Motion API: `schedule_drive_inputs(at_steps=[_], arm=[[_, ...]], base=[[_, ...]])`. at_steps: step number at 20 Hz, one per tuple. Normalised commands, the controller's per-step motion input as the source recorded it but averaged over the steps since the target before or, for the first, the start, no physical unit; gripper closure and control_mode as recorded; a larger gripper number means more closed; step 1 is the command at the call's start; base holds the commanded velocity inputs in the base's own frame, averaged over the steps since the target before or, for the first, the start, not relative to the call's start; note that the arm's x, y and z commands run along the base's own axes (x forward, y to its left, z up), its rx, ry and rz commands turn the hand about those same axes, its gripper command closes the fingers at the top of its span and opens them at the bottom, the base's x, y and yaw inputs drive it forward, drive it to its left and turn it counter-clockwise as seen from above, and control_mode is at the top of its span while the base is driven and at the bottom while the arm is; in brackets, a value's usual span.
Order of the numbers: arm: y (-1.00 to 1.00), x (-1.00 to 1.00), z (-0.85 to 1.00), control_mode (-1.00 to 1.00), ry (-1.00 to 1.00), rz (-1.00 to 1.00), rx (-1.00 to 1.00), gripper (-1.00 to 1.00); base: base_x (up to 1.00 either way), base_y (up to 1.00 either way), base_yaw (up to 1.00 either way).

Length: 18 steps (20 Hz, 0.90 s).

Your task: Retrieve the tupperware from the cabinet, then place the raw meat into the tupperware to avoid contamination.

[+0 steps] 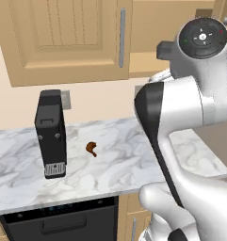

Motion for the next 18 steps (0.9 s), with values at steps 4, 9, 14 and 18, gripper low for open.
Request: schedule_drive_inputs(at_steps=[4,9,14,18], arm=[[0.09,0.5,-0.17,-1.0,0.27,0.08,-0.42,-1.0],[-0.2,0.6,-0.07,-1.0,0.28,0.09,-0.33,-1.0],[-0.42,0.51,-0.06,-1.0,0.31,0.09,-0.26,-1.0],[-0.38,0.3,-0.06,-1.0,0.33,0.0,-0.28,-1.0]], base=[[0.0,0.0,0.0],[0.0,0.0,0.0],[0.0,0.0,0.0],[0.0,0.0,0.0]])
